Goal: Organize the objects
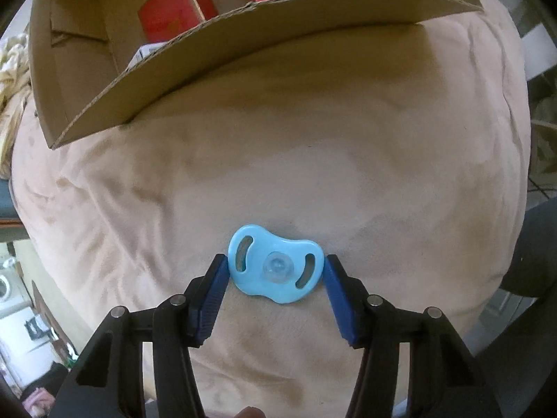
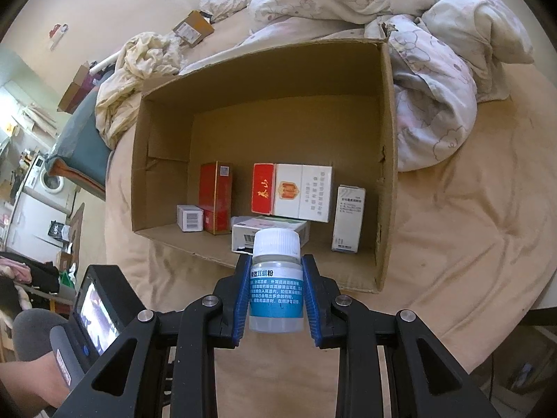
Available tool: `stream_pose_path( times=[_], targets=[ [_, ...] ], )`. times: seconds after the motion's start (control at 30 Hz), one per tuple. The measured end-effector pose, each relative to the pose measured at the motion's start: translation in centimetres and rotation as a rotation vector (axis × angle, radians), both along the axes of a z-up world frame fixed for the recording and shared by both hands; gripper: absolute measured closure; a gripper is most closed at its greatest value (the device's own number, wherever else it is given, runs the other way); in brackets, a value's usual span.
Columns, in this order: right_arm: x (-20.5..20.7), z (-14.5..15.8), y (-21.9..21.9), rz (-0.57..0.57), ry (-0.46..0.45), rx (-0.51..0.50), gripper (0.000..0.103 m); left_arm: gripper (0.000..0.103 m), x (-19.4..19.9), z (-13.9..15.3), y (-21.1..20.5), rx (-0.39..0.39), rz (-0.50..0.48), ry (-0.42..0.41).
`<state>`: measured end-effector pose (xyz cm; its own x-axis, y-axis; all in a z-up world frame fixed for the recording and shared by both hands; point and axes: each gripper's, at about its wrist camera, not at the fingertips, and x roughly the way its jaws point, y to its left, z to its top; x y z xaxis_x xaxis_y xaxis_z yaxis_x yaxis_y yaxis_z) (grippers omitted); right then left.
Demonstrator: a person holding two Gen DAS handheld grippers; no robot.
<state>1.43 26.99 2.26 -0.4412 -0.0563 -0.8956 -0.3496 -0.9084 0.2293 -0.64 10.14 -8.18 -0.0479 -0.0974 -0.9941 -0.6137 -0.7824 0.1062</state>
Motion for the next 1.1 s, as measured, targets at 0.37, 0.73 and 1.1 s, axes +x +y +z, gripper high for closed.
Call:
stream_pose_path(
  times=[0.37, 0.73, 1.1],
  targets=[
    [0.6, -0.7, -0.6, 0.016, -0.016, -0.006, 0.073, 0.051, 0.1, 3.4, -0.8, 0.033, 0.051, 0.104],
    [-0.4, -0.6, 0.0, 0.022, 0.003, -0.009, 0.073, 0.051, -5.4, 10.2, -1.3, 0.164, 0.214, 0.257],
    [-4.4, -0.6, 0.9, 0.039, 0.013, 0.030, 0.073, 0.051, -11.8, 9.6, -1.1, 0.200, 0.233, 0.311]
  ],
)
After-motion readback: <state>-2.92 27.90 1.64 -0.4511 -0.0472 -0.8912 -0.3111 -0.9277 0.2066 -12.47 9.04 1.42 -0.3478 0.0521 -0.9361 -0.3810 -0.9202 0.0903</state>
